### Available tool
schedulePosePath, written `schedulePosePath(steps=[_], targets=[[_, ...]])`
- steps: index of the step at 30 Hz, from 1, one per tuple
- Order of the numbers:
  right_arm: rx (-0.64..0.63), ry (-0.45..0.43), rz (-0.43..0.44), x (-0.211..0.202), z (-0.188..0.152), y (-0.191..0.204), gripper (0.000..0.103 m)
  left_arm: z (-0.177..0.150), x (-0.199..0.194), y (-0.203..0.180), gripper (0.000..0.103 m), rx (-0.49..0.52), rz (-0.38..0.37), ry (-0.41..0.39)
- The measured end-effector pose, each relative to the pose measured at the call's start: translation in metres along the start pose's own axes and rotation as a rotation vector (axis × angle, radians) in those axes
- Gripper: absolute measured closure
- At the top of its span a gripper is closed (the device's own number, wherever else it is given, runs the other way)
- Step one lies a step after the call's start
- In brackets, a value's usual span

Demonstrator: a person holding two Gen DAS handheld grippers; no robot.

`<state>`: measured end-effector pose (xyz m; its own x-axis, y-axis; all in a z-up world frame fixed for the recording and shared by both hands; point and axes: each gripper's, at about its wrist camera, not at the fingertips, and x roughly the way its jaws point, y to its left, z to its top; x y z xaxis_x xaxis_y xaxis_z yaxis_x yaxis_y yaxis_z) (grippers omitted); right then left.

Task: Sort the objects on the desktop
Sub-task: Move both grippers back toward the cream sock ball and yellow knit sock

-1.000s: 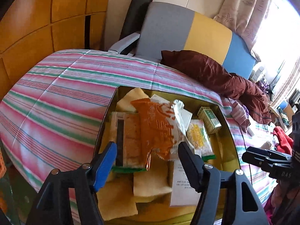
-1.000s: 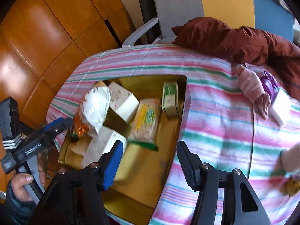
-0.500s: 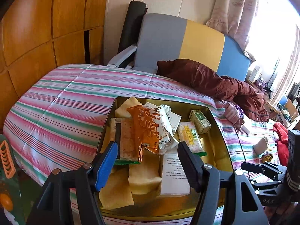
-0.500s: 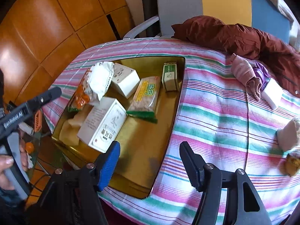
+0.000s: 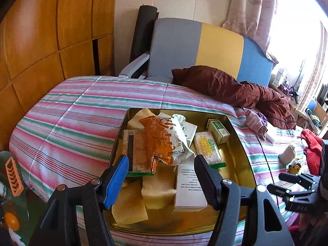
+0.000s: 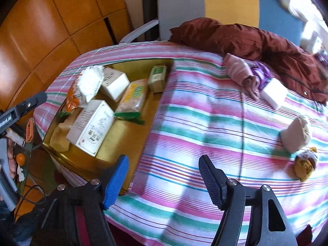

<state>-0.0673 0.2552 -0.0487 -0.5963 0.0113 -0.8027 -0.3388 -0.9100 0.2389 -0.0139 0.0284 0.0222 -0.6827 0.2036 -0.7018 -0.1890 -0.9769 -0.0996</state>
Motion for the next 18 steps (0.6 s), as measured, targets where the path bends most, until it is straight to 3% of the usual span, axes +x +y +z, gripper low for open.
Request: schedulePosePath(steps=[9,18], targets=[[0.100,-0.020,-0.094,-0.018,-0.001,-0.042,0.026,0.001,-0.006,-0.016,0.036,0.048,-0.040,-0.015],[0.229,-0.049,-0.196,-0.053,-0.003,-0.099,0.026,-0.001,0.000,-0.032,0.036,0.075,-0.122,0.029]])
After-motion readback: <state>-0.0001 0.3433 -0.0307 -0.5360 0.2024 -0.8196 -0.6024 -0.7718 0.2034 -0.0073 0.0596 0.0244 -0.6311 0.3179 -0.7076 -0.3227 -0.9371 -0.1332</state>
